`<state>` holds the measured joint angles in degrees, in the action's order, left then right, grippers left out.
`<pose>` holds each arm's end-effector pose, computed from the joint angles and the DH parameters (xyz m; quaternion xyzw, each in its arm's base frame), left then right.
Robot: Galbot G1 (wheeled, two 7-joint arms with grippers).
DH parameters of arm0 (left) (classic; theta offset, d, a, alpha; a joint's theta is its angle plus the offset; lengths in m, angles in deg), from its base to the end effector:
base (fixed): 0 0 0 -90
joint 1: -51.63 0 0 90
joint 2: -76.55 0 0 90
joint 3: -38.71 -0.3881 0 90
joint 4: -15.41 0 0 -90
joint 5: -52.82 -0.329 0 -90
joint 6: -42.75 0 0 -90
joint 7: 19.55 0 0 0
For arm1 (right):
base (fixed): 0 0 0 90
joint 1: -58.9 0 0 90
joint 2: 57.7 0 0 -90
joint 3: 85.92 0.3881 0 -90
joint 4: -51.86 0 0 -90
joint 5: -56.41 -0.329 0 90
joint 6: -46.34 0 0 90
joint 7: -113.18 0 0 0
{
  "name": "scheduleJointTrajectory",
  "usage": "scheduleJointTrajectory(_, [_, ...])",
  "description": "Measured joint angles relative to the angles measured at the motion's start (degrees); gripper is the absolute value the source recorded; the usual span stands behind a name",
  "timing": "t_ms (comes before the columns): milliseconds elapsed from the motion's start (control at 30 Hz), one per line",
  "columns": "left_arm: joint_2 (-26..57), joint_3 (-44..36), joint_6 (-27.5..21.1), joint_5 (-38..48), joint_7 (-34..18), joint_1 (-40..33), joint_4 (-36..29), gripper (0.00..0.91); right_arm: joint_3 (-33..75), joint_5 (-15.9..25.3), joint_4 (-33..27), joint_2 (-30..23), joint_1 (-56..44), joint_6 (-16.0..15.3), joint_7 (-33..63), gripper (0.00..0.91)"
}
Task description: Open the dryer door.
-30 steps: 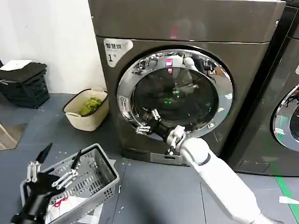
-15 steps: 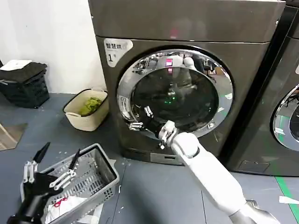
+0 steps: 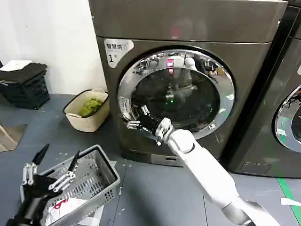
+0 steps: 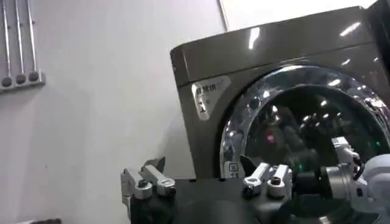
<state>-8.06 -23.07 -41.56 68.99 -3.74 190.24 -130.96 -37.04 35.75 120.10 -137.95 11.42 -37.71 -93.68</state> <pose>0.0270 0.0965 -0.1902 0.0400 0.9853 0.1063 0.1275 0.5324 0.1117 -0.2400 -0.4912 0.8569 -0.1002 0.1203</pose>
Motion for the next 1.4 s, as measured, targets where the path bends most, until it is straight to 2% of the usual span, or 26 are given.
scheduleJointTrajectory(267, [0.0, 0.8, 0.1, 0.6, 0.1, 0.1, 0.4, 0.907, -1.0, -0.8, -2.3, -0.5, 1.9, 1.1, -2.7, 0.907])
scheduleJointTrajectory(500, [0.1, 0.9, 0.1, 0.8, 0.1, -0.1, 0.6, 0.907, -2.1, -3.3, -2.4, 0.5, 2.7, 2.3, -6.3, 0.907])
scheduleJointTrajectory(800, [0.6, 1.4, 0.0, 1.2, 0.2, -0.5, 1.3, 0.907, -3.7, -8.4, 1.5, 3.6, 1.4, 3.4, -10.1, 0.907])
scheduleJointTrajectory(1033, [1.8, 2.2, -0.6, 2.3, 1.1, -1.5, 2.6, 0.907, -5.3, -13.6, 4.2, 7.6, 1.2, 8.1, -17.7, 0.907])
scheduleJointTrajectory(1400, [2.1, 2.3, -0.7, 2.5, 2.0, -2.3, 4.2, 0.907, -4.7, -20.2, 8.4, 13.3, 0.2, 8.4, -30.6, 0.907])
